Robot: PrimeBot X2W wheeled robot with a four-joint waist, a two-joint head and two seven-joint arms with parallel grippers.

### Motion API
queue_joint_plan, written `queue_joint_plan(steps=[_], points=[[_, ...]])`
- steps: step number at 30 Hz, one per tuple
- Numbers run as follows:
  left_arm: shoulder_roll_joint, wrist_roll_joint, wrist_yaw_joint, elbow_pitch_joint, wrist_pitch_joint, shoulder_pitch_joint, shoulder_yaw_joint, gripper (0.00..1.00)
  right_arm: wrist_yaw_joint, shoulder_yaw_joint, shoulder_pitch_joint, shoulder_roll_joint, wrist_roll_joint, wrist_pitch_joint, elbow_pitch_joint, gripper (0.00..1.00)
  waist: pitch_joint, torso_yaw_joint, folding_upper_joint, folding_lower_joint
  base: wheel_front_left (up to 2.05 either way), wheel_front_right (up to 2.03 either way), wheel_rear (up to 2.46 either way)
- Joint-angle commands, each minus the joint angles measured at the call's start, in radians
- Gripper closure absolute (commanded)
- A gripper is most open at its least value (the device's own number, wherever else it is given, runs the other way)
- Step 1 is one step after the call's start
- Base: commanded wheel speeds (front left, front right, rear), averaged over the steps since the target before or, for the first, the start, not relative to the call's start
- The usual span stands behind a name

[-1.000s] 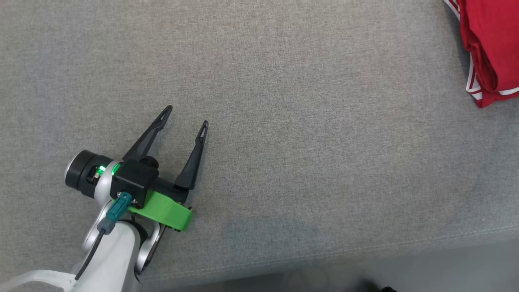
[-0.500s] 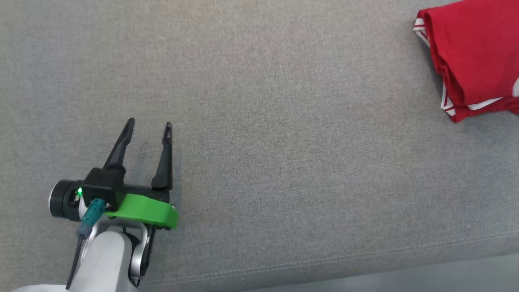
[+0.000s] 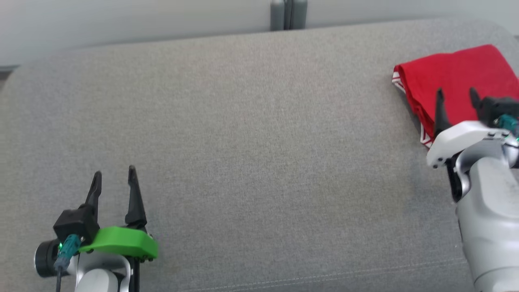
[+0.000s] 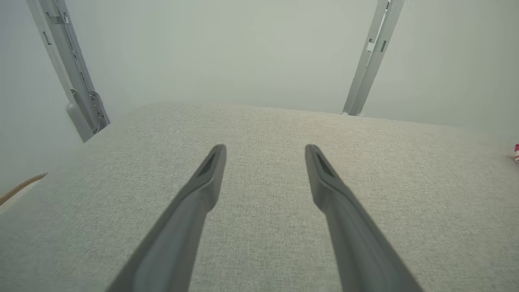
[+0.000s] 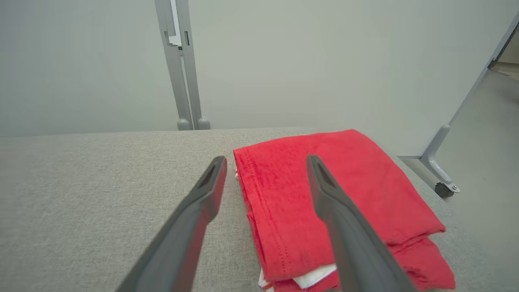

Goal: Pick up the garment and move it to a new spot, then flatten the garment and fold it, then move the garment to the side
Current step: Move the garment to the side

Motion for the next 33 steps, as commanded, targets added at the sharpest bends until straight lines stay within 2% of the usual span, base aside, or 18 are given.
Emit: queue_joint_plan(steps=[1, 6, 12, 19, 23, 29, 33], points=[[0.002, -0.014, 0.009, 0.004, 0.004, 0.025, 0.011, 0.00, -0.002, 0.025, 0.036, -0.001, 0.008, -0.005, -0.022, 0.00, -0.088, 0.025, 0.0000, 0.0000, 0.00, 0.00, 0.00], [0.009, -0.048, 0.022, 0.016, 0.022, 0.071, 0.042, 0.00, -0.002, 0.129, 0.148, 0.021, 0.080, -0.006, -0.120, 0.00, -0.141, 0.043, 0.0000, 0.0000, 0.00, 0.00, 0.00], [0.022, -0.061, 0.023, 0.009, 0.029, 0.116, 0.050, 0.00, -0.002, 0.203, 0.280, 0.040, 0.184, 0.008, -0.260, 0.00, -0.177, 0.053, 0.0000, 0.0000, 0.00, 0.00, 0.00], [0.052, -0.050, -0.015, 0.011, 0.019, 0.159, 0.026, 0.00, -0.001, 0.222, 0.431, 0.063, 0.235, 0.065, -0.411, 0.00, -0.201, 0.057, 0.0000, 0.0000, 0.00, 0.00, 0.00], [0.057, -0.051, -0.027, 0.000, 0.013, 0.180, 0.015, 0.00, -0.001, 0.216, 0.491, 0.079, 0.251, 0.091, -0.471, 0.00, -0.207, 0.059, 0.0000, 0.0000, 0.00, 0.00, 0.00], [0.066, -0.051, -0.072, -0.014, -0.007, 0.210, -0.016, 0.00, -0.001, 0.231, 0.594, 0.092, 0.236, 0.137, -0.564, 0.00, -0.217, 0.066, 0.0000, 0.0000, 0.00, 0.00, 0.00], [0.064, -0.051, -0.082, -0.007, -0.019, 0.225, -0.026, 0.00, -0.001, 0.245, 0.638, 0.096, 0.247, 0.160, -0.600, 0.00, -0.223, 0.065, 0.0000, 0.0000, 0.00, 0.00, 0.00]])
